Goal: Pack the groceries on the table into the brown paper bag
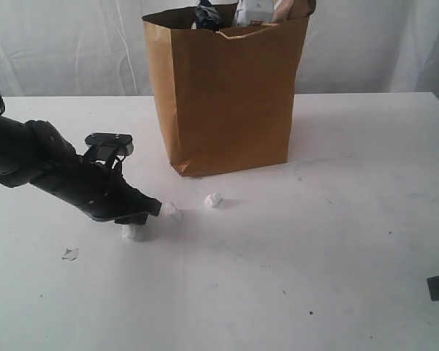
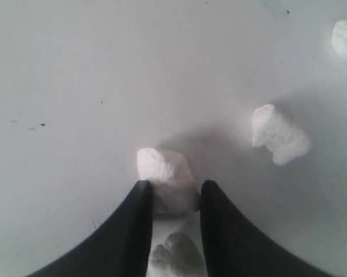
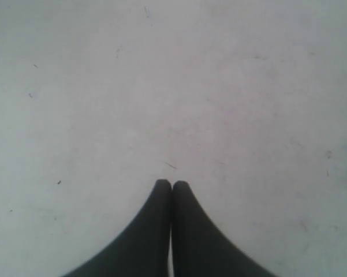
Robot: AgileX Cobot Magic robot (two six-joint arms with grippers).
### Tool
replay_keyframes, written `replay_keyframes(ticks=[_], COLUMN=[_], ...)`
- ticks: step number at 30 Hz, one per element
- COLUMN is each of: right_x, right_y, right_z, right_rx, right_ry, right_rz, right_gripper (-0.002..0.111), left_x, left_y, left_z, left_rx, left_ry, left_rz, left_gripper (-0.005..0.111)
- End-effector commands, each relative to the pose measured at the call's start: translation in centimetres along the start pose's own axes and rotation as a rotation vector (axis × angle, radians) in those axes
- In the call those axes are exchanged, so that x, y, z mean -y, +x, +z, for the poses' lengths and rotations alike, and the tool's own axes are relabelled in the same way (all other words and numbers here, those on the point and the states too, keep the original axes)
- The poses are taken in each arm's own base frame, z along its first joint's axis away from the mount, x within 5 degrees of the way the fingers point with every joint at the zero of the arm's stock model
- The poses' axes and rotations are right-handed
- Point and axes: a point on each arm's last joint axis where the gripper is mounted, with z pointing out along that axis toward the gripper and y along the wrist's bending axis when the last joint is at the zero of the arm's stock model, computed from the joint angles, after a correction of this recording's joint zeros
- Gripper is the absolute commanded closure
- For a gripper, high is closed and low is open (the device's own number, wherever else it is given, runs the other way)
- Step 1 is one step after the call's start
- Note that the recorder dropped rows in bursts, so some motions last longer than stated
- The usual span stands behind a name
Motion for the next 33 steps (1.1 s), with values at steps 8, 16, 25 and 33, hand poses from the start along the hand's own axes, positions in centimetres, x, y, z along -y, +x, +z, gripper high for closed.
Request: replay_keyframes(ticks=[8,16,25,33], right_x=[0.0,0.0,0.0,-0.1], right_y=[-0.2,-0.3,-0.2,0.2], right_z=[-0.1,-0.1,-0.1,-0.1], right_rx=[0.006,0.017,0.010,-0.025], right_ry=[-0.002,0.002,0.000,-0.011], right_rz=[0.006,0.006,0.006,0.007], right_gripper=[0.108,0.108,0.108,0.108], left_x=[0.5,1.4,0.4,-2.5], left_y=[-0.5,-2.0,-5.9,-13.2], left_z=[-1.7,-7.3,-15.7,-20.5], left_rx=[0.011,0.119,0.415,0.722], left_ry=[0.003,0.016,-0.027,-0.139], left_rz=[0.085,0.137,0.088,0.062], left_gripper=[0.107,0.107,0.107,0.107])
